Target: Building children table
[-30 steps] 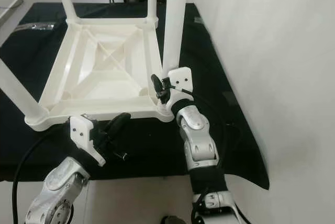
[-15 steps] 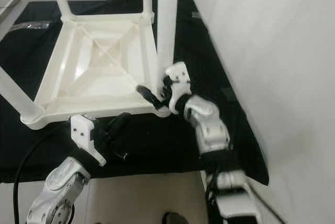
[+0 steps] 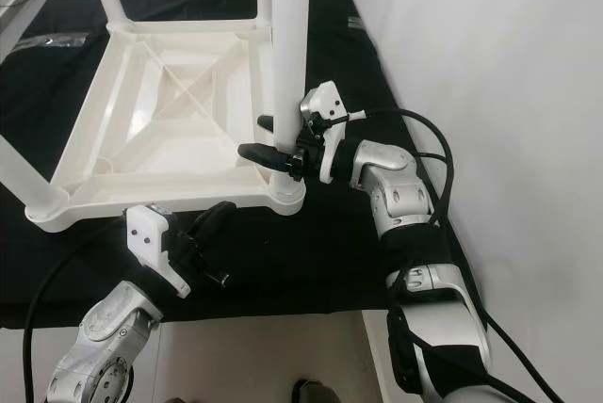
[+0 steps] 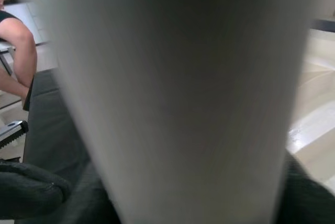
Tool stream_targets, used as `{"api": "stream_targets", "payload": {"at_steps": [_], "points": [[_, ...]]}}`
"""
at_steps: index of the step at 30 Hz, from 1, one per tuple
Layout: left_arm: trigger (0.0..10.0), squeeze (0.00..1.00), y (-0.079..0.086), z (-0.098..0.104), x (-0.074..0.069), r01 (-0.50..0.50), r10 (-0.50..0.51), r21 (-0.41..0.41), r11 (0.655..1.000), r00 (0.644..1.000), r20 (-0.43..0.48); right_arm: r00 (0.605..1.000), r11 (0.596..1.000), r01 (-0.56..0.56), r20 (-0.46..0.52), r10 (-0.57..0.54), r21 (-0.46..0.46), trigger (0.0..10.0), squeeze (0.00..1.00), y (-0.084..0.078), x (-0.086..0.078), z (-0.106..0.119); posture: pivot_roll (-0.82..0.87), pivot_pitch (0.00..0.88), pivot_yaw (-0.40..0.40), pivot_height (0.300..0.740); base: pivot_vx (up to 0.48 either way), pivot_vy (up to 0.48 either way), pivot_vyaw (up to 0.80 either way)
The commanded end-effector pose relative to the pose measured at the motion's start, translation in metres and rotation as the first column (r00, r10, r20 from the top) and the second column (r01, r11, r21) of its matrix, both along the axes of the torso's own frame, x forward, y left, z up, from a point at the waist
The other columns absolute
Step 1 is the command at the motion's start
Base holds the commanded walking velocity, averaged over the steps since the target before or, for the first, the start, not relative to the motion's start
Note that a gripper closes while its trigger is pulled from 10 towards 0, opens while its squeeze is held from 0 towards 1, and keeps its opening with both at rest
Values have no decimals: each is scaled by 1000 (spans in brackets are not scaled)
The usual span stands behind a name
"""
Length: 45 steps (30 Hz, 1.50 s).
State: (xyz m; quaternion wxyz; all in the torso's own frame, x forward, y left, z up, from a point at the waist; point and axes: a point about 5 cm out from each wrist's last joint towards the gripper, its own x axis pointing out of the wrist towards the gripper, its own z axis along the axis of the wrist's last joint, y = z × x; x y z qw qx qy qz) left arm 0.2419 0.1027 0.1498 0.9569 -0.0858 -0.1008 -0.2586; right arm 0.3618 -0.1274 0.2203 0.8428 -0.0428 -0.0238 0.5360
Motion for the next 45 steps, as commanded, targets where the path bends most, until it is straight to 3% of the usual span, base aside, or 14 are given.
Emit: {"api": "stream_targets", "payload": {"at_steps": [1,11,14,15,17,28,29,31,32,33,34,41,42,45], "points": [[10000,0,2,-5,-1,-5,6,10,1000,1000,-25,999,999,-34,-18,34,9,0,0,6,0,-4,27,158,-22,740,0,0,0],[10000,0,2,-4,0,-5,5,9,1000,1000,-24,978,980,200,-66,-200,-1,0,0,-3,-3,-29,17,163,-27,740,0,0,0],[10000,0,3,-4,0,-6,6,9,1000,1000,-23,935,938,337,-89,-344,-82,0,0,1,-10,-53,14,165,-27,740,0,0,0],[10000,0,3,-4,0,-7,7,10,1000,1000,-22,811,819,566,-118,-573,-93,0,0,-3,-12,-67,10,167,-26,740,0,0,0],[10000,0,4,-3,1,-7,7,11,1000,1000,-21,656,679,726,-185,-731,-107,0,0,1,-32,-88,14,169,-23,740,0,0,0],[10000,0,5,-4,2,-8,8,12,1000,1000,-22,653,667,739,-141,-744,-100,0,0,5,-24,-78,23,164,-24,740,0,0,0],[10000,0,5,-3,2,-10,11,12,1000,1000,-21,654,666,740,-133,-745,-91,10000,0,7,-24,-73,23,164,-24,740,0,0,0],[10000,0,6,-3,2,-12,12,13,1000,1000,-21,662,673,735,-126,-739,-89,10000,0,10,-23,-69,30,164,-17,740,0,0,0],[10000,0,6,-3,2,-12,12,14,1000,1000,-21,719,731,679,-132,-682,-75,10000,1000,16,-24,-64,35,164,-13,740,0,0,0],[10000,0,6,-3,2,-12,12,14,1000,1000,-21,719,731,679,-132,-682,-75,10000,1000,16,-24,-64,35,164,-13,740,0,0,0],[10000,0,6,-3,2,-8,8,15,1000,1000,-23,780,786,617,-104,-618,-43,10000,1000,19,-20,-55,32,164,-13,740,0,0,0],[10000,0,3,-3,2,-1,2,13,1000,1000,-26,932,932,361,8,-362,32,10000,1000,14,-5,-16,40,160,-17,740,0,0,0],[10000,0,3,-3,2,-2,2,12,1000,1000,-26,954,954,299,29,-299,9,10000,0,11,-2,-12,43,159,-20,740,0,0,0],[10000,0,2,-4,2,-2,3,11,1000,1000,-27,973,973,229,38,-228,-22,10000,0,4,5,-7,48,156,-23,740,0,0,0]]}}
